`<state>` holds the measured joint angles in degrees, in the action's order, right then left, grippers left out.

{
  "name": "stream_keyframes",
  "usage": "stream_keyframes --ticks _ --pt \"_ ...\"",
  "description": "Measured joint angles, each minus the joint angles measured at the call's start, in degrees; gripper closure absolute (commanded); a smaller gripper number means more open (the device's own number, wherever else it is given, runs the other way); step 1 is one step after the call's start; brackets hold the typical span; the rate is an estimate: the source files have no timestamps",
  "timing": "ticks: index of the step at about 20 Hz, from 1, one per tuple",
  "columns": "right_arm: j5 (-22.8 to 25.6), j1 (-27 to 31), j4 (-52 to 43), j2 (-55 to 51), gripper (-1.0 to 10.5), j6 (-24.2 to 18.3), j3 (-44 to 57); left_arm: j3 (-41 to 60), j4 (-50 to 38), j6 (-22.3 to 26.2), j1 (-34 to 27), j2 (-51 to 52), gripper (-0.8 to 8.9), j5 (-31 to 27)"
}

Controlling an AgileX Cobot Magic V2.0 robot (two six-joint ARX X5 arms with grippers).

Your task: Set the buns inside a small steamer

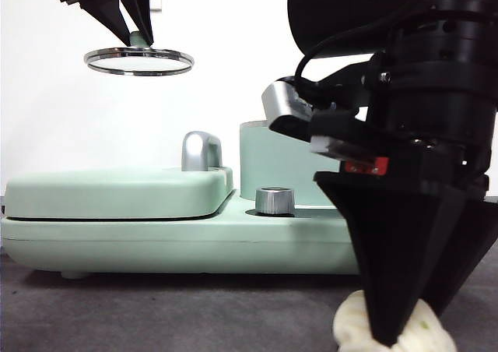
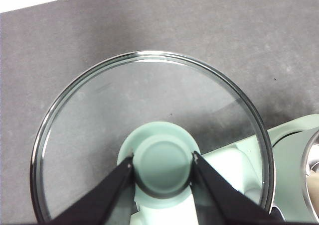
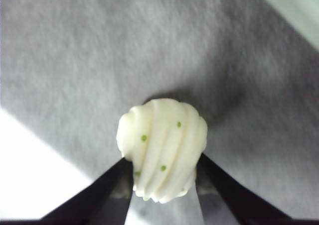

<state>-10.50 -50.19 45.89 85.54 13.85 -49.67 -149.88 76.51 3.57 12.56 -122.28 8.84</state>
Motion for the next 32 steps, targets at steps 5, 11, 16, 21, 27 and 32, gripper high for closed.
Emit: stream_keyframes --ticks 5,11,16,21,27,32 --pt "0.00 0.48 15.65 0.02 7.8 -0.13 -15.52 0.00 0.00 0.00 0.00 0.00 7.32 0.00" --pt "5.55 8.92 30.99 4.81 7.8 -3.13 -42.60 0.00 0.02 0.00 0.00 0.00 7.32 0.00" --pt "7.39 17.79 31.01 16.39 7.8 -7.10 -58.23 0.00 0.02 -0.17 0.00 0.00 7.32 0.00" --pt "7.52 22.84 30.99 24.83 7.8 -7.78 -62.01 0.00 0.02 -0.17 0.00 0.00 7.32 0.00" --pt "7.52 23.65 30.58 28.74 7.8 -8.28 -62.03 0.00 0.02 -0.20 0.00 0.00 7.32 0.00" --pt "7.52 23.56 28.85 28.85 7.4 -9.16 -62.03 0.00 0.02 -0.20 0.00 0.00 7.32 0.00"
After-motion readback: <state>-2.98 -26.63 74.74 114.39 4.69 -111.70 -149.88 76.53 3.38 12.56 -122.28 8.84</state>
